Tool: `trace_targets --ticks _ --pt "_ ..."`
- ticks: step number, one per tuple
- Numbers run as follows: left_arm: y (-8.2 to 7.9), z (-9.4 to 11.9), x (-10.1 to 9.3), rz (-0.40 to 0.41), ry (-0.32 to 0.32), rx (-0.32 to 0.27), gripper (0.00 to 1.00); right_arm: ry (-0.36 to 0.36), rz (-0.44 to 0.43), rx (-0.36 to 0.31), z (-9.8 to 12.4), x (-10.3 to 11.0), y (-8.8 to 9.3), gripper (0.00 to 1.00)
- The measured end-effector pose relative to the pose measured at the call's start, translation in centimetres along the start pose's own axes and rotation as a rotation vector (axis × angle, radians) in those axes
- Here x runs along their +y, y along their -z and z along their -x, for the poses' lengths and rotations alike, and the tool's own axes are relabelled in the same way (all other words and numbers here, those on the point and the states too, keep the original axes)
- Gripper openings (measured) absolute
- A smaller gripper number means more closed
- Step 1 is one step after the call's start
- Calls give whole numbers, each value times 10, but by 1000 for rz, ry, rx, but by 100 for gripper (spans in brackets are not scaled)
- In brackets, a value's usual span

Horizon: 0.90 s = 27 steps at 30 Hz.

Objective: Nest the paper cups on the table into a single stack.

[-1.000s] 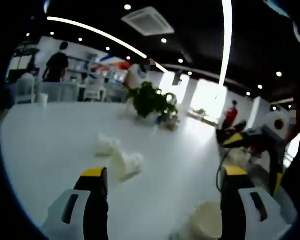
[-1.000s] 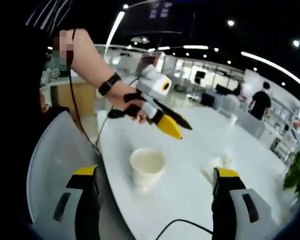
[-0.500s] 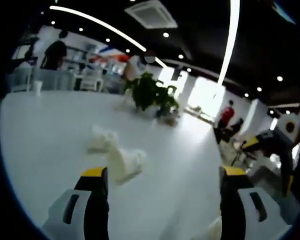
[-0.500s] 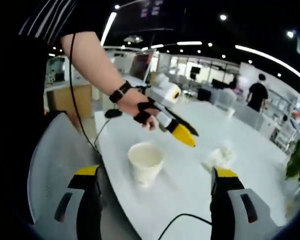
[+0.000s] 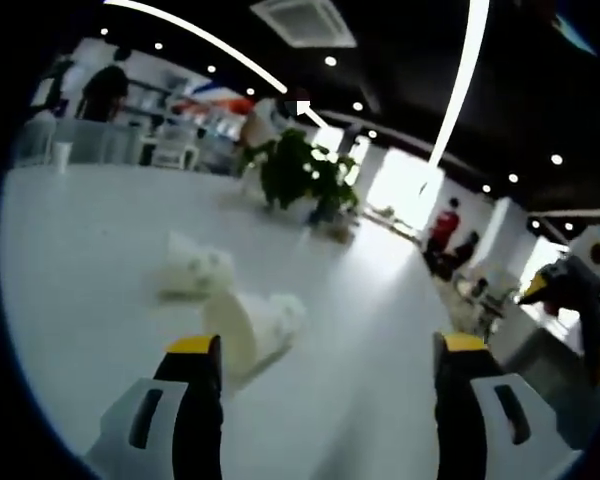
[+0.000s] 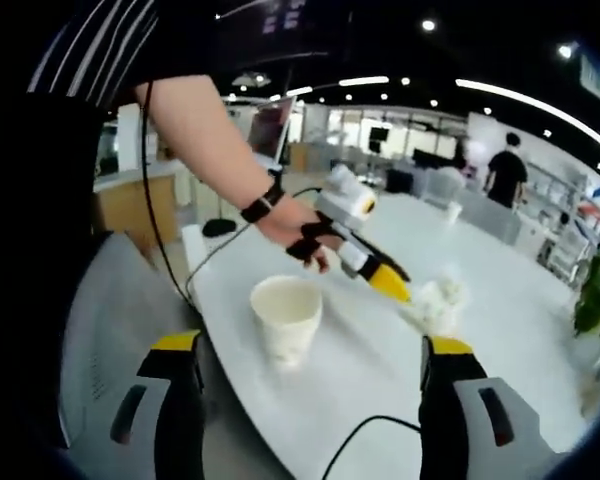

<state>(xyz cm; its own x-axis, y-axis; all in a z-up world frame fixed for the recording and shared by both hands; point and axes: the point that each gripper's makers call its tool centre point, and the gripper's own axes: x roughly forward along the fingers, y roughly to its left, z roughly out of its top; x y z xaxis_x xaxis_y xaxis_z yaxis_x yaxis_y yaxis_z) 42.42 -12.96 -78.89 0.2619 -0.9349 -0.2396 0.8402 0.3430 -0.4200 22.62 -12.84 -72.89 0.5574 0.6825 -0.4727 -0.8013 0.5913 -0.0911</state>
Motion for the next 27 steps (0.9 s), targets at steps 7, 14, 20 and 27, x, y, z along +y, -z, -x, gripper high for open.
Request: trace_targets --ticks 7,14,20,27 --pt "2 -13 10 4 18 12 86 14 -16 7 2 -2 3 86" --pt "5 -18 15 11 26 18 81 17 -31 18 1 -3 8 86" --pt "6 -20 19 14 24 19 75 20 -43 27 0 -2 11 85" --pt "6 -23 22 17 27 12 68 19 -53 31 1 -2 15 85"
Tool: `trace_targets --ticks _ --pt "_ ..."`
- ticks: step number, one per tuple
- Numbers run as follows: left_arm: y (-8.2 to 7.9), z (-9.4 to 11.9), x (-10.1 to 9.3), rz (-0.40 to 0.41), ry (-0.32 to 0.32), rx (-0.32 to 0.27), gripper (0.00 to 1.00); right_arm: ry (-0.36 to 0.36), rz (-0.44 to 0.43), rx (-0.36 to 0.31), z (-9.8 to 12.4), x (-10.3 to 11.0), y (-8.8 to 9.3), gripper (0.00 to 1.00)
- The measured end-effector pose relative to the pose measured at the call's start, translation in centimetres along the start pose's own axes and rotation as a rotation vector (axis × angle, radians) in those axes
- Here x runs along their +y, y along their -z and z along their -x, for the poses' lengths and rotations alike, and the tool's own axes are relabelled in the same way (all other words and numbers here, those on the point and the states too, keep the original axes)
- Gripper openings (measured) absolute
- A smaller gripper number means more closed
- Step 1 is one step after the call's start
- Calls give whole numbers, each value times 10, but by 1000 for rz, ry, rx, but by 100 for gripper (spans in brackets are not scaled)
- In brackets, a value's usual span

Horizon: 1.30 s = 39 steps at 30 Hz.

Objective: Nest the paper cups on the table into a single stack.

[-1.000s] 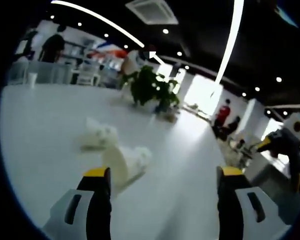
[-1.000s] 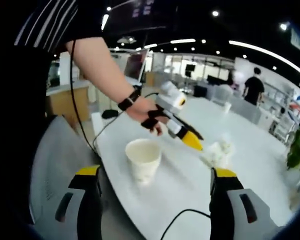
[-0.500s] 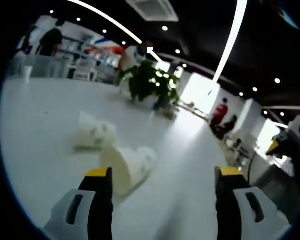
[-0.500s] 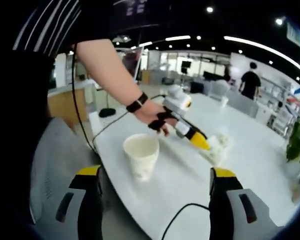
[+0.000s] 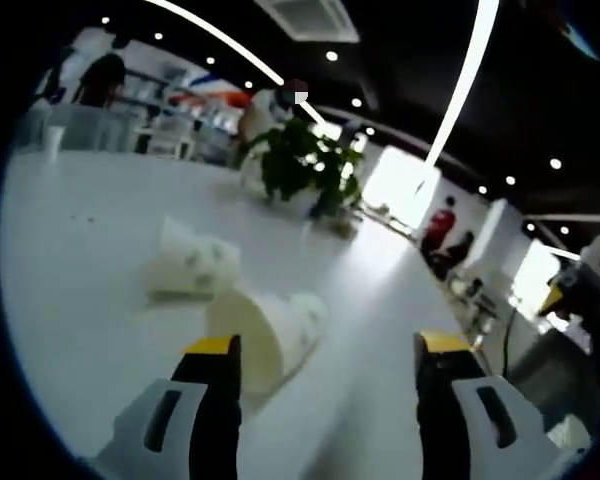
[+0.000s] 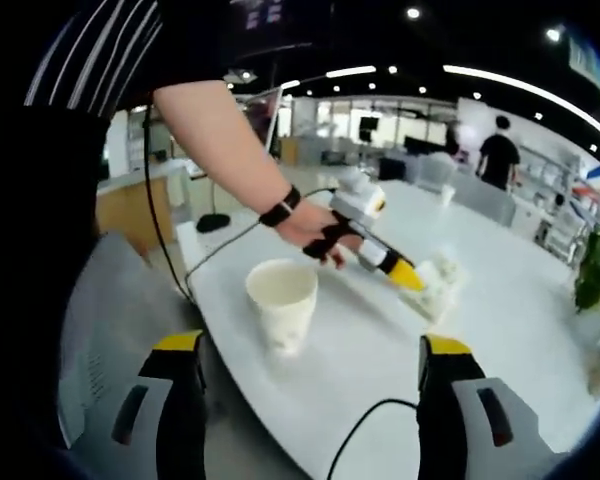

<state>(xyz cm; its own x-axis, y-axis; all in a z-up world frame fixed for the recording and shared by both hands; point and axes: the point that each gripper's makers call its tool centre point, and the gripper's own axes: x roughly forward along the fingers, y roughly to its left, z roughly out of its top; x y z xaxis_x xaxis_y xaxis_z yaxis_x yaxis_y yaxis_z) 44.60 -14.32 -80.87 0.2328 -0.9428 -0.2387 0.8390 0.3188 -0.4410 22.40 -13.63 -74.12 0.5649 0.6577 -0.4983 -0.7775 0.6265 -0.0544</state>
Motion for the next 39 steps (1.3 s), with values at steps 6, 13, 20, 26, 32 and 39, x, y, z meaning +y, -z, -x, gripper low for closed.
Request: trace_targets --ticks 6,13,20,26,32,39 --pt "1 -1 -3 16 12 2 56 -5 -15 12 -1 1 4 84" --pt "1 -2 1 20 9 5 48 -13 -15 14 -2 1 5 83" --pt "1 -2 7 20 -4 9 37 -16 -20 16 -2 -1 5 82" --pt "3 -6 9 73 -6 9 23 -22 -35 22 -2 0 9 81" --pt "3 -7 11 51 -7 2 19 -22 -42 27 -2 0 11 81" --pt "1 -2 17 65 -18 -3 16 -25 -45 27 -5 0 11 80"
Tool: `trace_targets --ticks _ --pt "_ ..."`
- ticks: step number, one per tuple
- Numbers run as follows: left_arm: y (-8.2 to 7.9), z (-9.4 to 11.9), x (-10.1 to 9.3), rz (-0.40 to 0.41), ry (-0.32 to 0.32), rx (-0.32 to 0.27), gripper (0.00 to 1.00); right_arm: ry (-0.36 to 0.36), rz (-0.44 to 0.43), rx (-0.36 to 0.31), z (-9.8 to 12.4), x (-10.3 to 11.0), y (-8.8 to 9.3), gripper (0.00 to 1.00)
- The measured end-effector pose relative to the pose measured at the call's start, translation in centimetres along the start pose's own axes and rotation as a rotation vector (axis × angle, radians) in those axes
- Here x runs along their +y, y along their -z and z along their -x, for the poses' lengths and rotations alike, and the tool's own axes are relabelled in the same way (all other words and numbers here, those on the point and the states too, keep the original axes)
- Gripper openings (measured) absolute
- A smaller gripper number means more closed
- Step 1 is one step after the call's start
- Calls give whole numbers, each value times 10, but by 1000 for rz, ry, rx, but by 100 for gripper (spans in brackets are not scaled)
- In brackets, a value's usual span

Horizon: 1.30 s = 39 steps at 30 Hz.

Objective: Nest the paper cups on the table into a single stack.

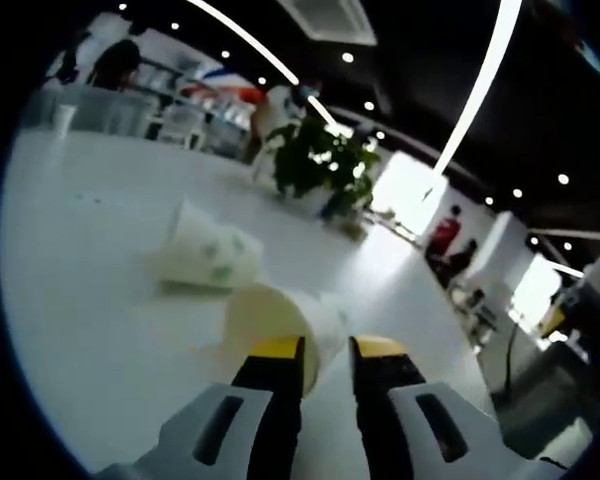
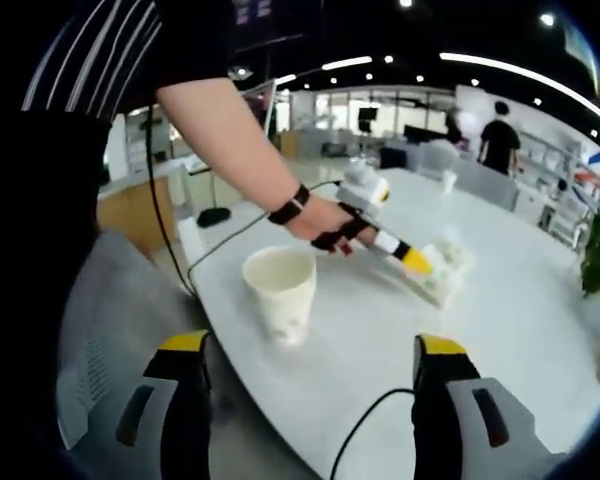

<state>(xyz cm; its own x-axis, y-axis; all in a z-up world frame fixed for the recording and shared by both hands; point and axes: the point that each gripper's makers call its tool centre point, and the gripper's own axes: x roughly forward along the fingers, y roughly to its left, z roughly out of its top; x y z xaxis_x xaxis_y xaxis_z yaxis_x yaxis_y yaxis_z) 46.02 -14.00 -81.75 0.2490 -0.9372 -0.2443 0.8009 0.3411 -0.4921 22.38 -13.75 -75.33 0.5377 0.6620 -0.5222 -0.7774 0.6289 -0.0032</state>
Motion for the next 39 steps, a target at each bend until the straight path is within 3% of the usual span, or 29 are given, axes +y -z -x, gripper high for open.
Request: trace_targets --ticks 13,39 --pt "2 1 -2 46 22 6 1 -3 -7 6 -3 -1 2 80" --pt "-3 4 -6 -3 17 0 0 4 -4 3 0 -2 0 79"
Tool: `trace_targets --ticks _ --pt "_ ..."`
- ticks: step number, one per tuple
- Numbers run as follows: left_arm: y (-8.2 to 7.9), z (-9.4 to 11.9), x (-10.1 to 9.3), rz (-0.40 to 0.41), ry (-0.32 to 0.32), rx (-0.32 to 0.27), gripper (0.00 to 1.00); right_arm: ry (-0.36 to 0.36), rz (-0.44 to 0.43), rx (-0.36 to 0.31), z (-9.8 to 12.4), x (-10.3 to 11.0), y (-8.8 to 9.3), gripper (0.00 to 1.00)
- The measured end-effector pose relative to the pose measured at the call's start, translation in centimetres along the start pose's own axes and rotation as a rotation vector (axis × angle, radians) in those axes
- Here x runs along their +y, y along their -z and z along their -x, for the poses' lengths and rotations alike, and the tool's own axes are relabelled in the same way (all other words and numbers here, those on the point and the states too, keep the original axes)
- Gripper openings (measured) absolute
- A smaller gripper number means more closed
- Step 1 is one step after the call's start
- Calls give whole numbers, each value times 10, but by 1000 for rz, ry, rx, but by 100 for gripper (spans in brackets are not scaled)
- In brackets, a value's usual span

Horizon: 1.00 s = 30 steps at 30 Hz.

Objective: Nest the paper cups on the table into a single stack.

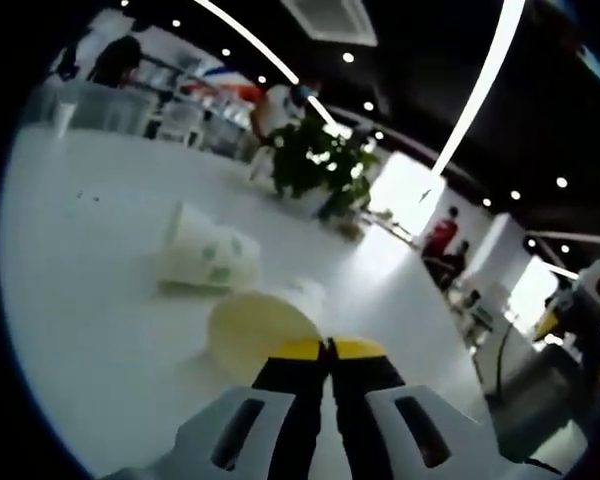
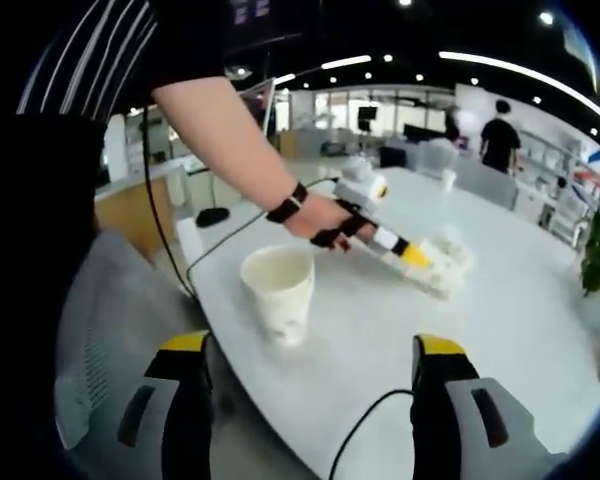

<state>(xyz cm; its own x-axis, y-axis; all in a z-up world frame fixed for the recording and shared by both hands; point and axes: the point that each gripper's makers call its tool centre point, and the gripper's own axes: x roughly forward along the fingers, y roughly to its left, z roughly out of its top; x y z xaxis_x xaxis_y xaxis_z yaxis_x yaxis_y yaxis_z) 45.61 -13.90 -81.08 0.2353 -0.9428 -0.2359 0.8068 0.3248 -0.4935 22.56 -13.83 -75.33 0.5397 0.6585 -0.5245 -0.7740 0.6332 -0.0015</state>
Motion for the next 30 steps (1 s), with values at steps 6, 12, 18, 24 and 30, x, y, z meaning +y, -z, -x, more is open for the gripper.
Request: trace_targets --ticks 6,12,18,24,30 --pt "-4 4 -6 12 0 -7 0 -3 6 3 1 4 1 79" --pt "-6 10 -15 22 0 -14 0 0 12 0 3 6 -1 79" --pt "-11 19 -29 27 3 -26 0 2 29 -8 5 7 -4 79" --pt "-16 32 -44 23 0 -40 0 5 39 2 6 6 -3 79" --pt "-23 47 -59 30 -1 -68 0 22 56 -8 6 1 -10 79"
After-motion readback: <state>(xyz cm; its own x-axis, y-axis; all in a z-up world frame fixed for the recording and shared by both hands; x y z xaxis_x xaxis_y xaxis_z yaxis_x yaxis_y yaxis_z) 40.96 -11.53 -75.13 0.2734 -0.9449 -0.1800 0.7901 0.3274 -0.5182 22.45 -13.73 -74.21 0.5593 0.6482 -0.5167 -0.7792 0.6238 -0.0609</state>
